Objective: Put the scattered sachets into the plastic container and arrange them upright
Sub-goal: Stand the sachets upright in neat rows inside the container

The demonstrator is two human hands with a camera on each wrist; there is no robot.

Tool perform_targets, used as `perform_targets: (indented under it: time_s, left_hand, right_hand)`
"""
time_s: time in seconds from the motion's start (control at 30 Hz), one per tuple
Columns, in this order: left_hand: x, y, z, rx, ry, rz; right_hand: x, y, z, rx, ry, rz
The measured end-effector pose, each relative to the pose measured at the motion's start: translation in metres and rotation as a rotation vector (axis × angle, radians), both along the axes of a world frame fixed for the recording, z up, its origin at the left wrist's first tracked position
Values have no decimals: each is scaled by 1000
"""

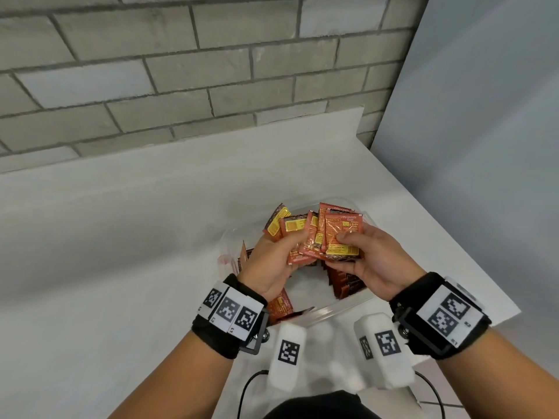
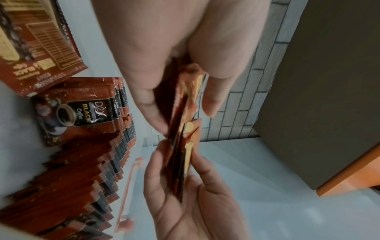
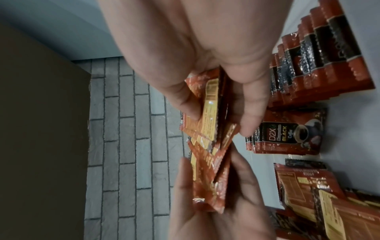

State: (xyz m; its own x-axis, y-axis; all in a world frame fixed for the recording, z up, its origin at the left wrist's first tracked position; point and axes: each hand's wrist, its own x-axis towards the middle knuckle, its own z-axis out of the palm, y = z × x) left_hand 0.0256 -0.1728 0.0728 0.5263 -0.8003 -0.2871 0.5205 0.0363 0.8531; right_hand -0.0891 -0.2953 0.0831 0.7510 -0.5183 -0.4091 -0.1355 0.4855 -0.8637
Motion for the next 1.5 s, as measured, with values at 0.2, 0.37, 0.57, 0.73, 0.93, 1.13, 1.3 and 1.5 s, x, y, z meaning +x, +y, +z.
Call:
perform_targets:
  time_s: [0.2,0.37,0.57,0.73,0.93,1.13,1.3,1.5]
  left_hand:
    - [8,3,0,-10,97,13]
    - [5,2,-1,35,-50,-73]
    - [8,2,1,74,-350,-67]
    - [2,-1,7,110,-540,-167]
    - [-4,-1,16,73,-389,-110]
    - [-7,-1,22,-76,109,-191]
    - [-1,-2,17,-74,207,-140]
    - [4,-5,14,-113,234,-175]
  right_hand:
    - [-3,-5,1,-23,-20,5]
    - [-1,1,1,-56,18,96]
    - [0,0,9,-137,36,78]
    - [4,5,19,-98,10,145]
    - [5,8,26,-48,-125,120]
    - [13,23,27,-345,-79,311]
    - [12,13,32,-1067,268,440]
    - [18,23,42,-1358,143,613]
